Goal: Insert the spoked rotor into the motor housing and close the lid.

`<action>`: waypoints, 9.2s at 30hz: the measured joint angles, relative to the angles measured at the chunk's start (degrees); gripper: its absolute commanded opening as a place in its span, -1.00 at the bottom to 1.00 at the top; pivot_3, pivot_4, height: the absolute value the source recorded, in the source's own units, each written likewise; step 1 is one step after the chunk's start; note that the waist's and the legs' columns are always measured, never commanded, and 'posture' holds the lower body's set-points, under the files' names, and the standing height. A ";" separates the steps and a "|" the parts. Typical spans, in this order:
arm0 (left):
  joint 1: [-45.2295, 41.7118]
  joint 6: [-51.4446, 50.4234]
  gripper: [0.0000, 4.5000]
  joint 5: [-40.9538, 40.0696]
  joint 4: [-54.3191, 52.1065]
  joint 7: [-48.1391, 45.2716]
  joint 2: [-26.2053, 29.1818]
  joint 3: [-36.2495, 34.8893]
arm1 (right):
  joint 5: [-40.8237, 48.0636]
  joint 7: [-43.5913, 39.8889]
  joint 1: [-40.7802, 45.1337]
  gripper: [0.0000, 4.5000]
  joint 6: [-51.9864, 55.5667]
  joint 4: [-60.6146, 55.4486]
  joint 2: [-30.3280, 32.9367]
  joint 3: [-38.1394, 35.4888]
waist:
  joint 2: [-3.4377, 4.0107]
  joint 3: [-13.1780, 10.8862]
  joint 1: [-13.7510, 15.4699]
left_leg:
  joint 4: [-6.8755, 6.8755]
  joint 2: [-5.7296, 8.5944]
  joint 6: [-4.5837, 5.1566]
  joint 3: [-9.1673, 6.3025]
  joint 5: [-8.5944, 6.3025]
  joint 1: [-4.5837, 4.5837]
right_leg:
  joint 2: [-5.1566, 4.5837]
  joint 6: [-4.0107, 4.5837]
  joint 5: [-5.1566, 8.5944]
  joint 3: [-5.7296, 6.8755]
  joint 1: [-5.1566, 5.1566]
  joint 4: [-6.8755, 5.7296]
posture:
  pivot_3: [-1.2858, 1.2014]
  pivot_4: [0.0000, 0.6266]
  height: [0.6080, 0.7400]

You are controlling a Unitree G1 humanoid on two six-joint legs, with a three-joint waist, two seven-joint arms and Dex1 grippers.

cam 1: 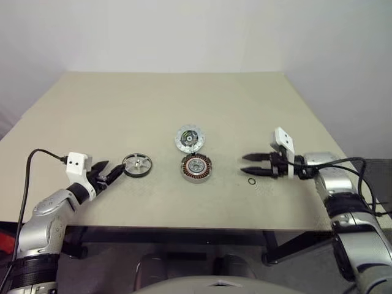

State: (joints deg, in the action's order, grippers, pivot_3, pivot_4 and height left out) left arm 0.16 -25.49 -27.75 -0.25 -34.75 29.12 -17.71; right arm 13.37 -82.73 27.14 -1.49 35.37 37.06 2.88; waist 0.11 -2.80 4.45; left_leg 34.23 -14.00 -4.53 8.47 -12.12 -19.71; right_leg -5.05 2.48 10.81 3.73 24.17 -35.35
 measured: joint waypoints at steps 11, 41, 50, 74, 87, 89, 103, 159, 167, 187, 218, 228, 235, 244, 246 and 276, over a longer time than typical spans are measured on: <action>-0.46 0.05 0.64 0.16 0.92 -0.17 0.19 -0.21 | -0.78 1.02 -4.77 0.99 -0.40 -5.18 1.17 -0.02 | -0.01 0.01 -0.43 | 0.01 -0.01 0.00 0.00 0.00 0.06 | 0.01 -0.12 0.07 0.00 -0.01 0.00 | 0.03 -1.00 1.00; -1.21 0.25 0.64 1.11 1.58 -0.22 0.19 -0.22 | -4.01 9.79 -7.86 0.99 0.98 -7.91 0.26 0.69 | -0.01 0.01 -0.51 | -0.04 0.00 0.01 0.00 0.00 0.02 | 0.02 -0.13 0.07 0.00 -0.02 0.16 | 0.03 -1.00 1.00; -1.33 0.26 0.64 1.18 1.57 -0.18 0.23 -0.23 | -4.15 10.39 -5.51 0.61 0.98 -6.15 -1.11 0.69 | -0.01 0.01 -0.47 | -0.05 0.00 0.03 0.00 -0.02 0.00 | 0.01 -0.12 0.07 0.00 -0.03 0.18 | 0.03 -1.00 1.00; -1.34 0.26 0.64 1.20 1.68 -0.18 0.88 -0.26 | -4.07 8.57 -5.22 0.36 -6.03 3.74 -1.03 0.04 | -0.13 0.15 -0.12 | -0.05 0.22 0.37 -0.02 -0.23 0.68 | -0.18 -0.21 0.12 0.07 -1.18 0.80 | 0.03 -1.00 1.00; -1.76 0.26 0.64 1.21 2.05 -0.16 1.05 -0.27 | -4.12 8.67 -4.17 -0.74 -6.29 5.65 -0.74 -0.89 | -0.15 0.17 -0.07 | -0.25 0.17 0.36 -0.04 -0.35 0.63 | -0.16 -0.37 0.22 0.13 -1.12 0.78 | 0.03 -1.00 1.00; -1.76 0.26 0.64 1.20 2.05 -0.15 1.05 -0.28 | -4.14 8.69 -4.09 -0.74 -6.18 5.65 -0.75 -0.86 | -0.15 0.17 -0.07 | -0.25 0.17 0.36 -0.04 -0.35 0.64 | -0.16 -0.39 0.24 0.13 -1.12 0.78 | 0.03 -1.00 1.00; -2.12 0.27 0.64 1.29 2.24 0.04 1.02 -0.31 | -3.21 12.18 1.15 -0.74 4.39 -6.25 -8.62 0.51 | 0.11 0.00 -1.80 | -0.26 0.13 0.30 -0.03 -0.32 0.51 | -0.14 -0.40 0.24 0.11 -0.84 0.65 | 0.03 -1.00 1.00; -1.04 0.57 0.64 1.34 1.37 1.26 -0.26 -0.30 | -11.93 17.54 8.18 -0.74 4.45 -5.84 -21.08 13.82 | 0.12 -0.02 -1.94 | -0.95 0.17 -0.03 0.02 -0.17 0.57 | -0.11 -0.03 0.10 0.07 -0.60 0.67 | 0.03 -1.00 1.00; -0.72 0.58 0.64 1.34 1.37 1.27 -0.25 -0.30 | -12.20 17.69 8.79 -0.41 3.94 -4.61 -21.44 13.83 | 0.12 -0.01 -1.96 | -0.94 0.17 -0.05 0.02 -0.16 0.61 | -0.11 -0.03 0.09 0.06 -0.61 0.64 | 0.03 -1.00 1.00; -0.58 0.67 0.64 1.36 1.38 1.48 -0.25 -0.30 | -11.38 18.56 9.19 0.73 4.07 -5.50 -21.61 13.30 | 0.11 -0.01 -1.93 | -0.94 0.17 -0.05 0.02 -0.15 0.60 | -0.11 -0.02 0.09 0.06 -0.60 0.64 | 0.03 -1.00 1.00; -0.48 0.71 0.64 1.55 1.56 1.52 -0.14 -0.32 | -12.36 20.79 6.49 -0.99 3.74 -7.54 -19.99 14.08 | 0.06 0.02 -1.93 | -0.93 0.17 -0.07 0.02 -0.14 0.74 | -0.11 -0.03 0.09 0.05 -0.72 0.61 | 0.03 -1.00 1.00; -0.66 0.60 0.64 1.49 1.55 1.77 -0.26 -0.33 | -10.79 20.95 7.31 -0.99 3.25 -6.61 -20.82 13.02 | 0.06 0.02 -1.95 | -0.93 0.18 -0.06 0.01 -0.14 0.70 | -0.11 -0.02 0.09 0.06 -0.71 0.63 | 0.03 -1.00 1.00; -1.95 -3.16 0.64 -0.45 0.63 4.52 -2.43 -0.64 | -9.38 21.05 8.21 -0.99 3.38 -6.67 -20.63 11.14 | 0.06 0.02 -1.90 | -0.93 0.18 -0.07 0.01 -0.14 0.70 | -0.12 -0.02 0.09 0.05 -0.71 0.62 | 0.03 -1.00 1.00; -3.27 -11.98 0.64 -6.13 -3.11 7.72 -4.70 -1.84 | -9.39 21.45 8.20 -0.99 3.36 -6.67 -20.62 11.14 | 0.06 0.02 -1.93 | -0.93 0.17 -0.07 0.02 -0.14 0.69 | -0.10 -0.02 0.09 0.06 -0.71 0.62 | 0.03 -1.00 1.00; -2.79 -12.69 0.64 -6.32 -3.83 7.75 -4.69 -1.85 | -9.39 21.59 8.20 -0.99 3.36 -6.67 -20.62 11.14 | 0.06 0.02 -1.94 | -0.92 0.17 -0.07 0.02 -0.14 0.69 | -0.11 -0.02 0.09 0.06 -0.71 0.62 | 0.03 -1.00 1.00; -2.65 -38.28 0.99 -39.86 -8.49 30.58 -13.90 -14.25 | -9.42 21.69 8.18 -1.00 3.31 -6.66 -20.33 11.17 | 0.04 0.02 -1.86 | -0.89 0.19 -0.06 0.01 -0.14 0.66 | -0.10 -0.03 0.10 0.08 -0.71 0.64 | 0.03 -1.00 1.00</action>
State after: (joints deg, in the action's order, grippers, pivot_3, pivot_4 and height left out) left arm -2.48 -63.77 -67.62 -8.74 -4.17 15.22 -31.96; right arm 3.96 -61.04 35.32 1.83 28.70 16.74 14.06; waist 0.15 -2.78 2.59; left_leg 33.34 -13.81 -4.59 8.48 -12.26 -19.06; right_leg -5.15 2.45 10.91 3.82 23.45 -34.72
